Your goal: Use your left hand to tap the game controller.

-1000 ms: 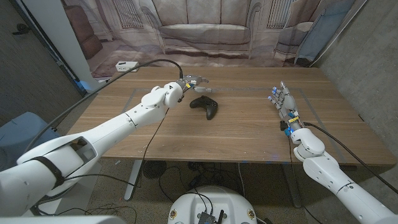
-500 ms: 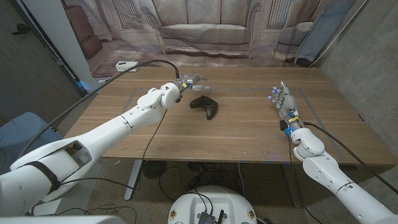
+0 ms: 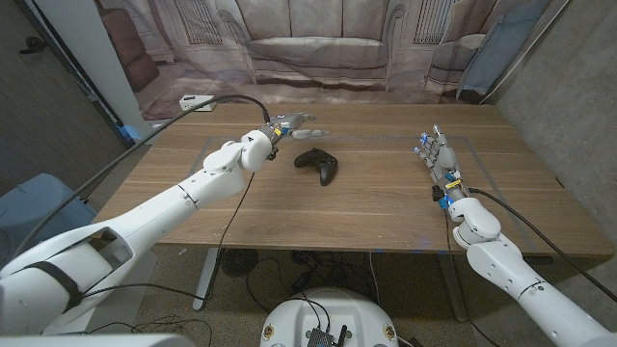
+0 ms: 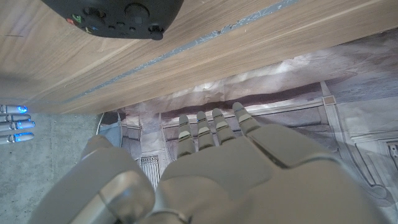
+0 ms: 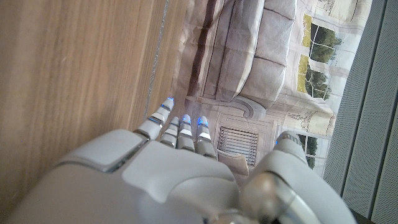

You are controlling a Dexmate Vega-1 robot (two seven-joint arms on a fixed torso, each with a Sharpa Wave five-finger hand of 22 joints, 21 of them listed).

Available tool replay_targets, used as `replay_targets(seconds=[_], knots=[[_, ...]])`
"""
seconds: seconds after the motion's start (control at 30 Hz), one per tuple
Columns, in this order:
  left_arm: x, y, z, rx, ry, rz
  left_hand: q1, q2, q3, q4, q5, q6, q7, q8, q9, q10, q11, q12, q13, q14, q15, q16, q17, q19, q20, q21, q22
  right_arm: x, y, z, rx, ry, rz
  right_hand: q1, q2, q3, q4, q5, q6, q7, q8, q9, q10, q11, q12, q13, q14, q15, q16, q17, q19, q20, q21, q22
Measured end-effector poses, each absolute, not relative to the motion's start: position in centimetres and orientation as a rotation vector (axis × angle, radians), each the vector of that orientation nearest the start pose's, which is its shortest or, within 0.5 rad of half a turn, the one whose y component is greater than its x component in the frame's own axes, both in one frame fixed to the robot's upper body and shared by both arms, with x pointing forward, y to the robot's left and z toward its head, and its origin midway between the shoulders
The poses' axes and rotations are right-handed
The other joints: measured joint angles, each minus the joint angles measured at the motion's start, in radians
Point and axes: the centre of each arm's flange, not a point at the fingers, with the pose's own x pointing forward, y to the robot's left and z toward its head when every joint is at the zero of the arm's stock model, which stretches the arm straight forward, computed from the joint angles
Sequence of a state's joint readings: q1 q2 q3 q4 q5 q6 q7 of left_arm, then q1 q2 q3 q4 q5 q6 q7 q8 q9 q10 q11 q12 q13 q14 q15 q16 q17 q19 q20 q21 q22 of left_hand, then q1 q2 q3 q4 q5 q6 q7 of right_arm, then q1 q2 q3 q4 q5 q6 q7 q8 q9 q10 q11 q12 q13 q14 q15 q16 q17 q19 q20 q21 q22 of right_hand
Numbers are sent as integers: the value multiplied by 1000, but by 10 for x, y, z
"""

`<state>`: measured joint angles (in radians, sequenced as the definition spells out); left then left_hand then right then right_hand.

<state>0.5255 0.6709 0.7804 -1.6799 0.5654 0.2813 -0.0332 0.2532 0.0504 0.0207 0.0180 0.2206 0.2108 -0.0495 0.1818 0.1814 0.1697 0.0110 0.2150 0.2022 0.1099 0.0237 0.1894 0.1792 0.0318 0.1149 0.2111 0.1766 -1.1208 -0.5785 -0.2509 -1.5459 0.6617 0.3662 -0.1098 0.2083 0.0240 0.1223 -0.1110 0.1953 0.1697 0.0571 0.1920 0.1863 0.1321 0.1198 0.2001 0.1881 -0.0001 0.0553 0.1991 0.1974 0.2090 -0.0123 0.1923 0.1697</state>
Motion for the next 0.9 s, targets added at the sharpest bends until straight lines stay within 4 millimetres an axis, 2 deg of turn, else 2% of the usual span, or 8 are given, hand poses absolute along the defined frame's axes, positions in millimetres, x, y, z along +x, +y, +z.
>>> replay_targets(seconds=[0.17,0.57,0.9], knots=[[619,159,79,1412,-686,25,8,8,0,0,0,5,9,0,0,11,0,8,0,12,-6,0,-1,14,-12,4,0,587,-322,-72,108,-644,92,0,0,0,0,0,0,0,0,0,0,0,0,0,0,0,0,0,0,0,0,0],[614,163,73,1327,-689,29,21,11,3,-3,-2,1,72,0,0,20,9,8,-1,22,5,0,-3,35,-69,4,0,584,-323,-72,107,-655,96,0,0,0,0,0,0,0,0,0,6,6,0,0,5,-6,0,0,6,-6,0,0],[610,165,69,1272,-692,25,24,13,3,-3,-8,-4,89,0,0,20,9,8,-2,22,5,0,-3,42,-76,4,0,583,-325,-73,108,-662,100,0,0,0,0,0,0,0,0,0,5,5,0,0,5,-5,0,0,2,-9,0,0]])
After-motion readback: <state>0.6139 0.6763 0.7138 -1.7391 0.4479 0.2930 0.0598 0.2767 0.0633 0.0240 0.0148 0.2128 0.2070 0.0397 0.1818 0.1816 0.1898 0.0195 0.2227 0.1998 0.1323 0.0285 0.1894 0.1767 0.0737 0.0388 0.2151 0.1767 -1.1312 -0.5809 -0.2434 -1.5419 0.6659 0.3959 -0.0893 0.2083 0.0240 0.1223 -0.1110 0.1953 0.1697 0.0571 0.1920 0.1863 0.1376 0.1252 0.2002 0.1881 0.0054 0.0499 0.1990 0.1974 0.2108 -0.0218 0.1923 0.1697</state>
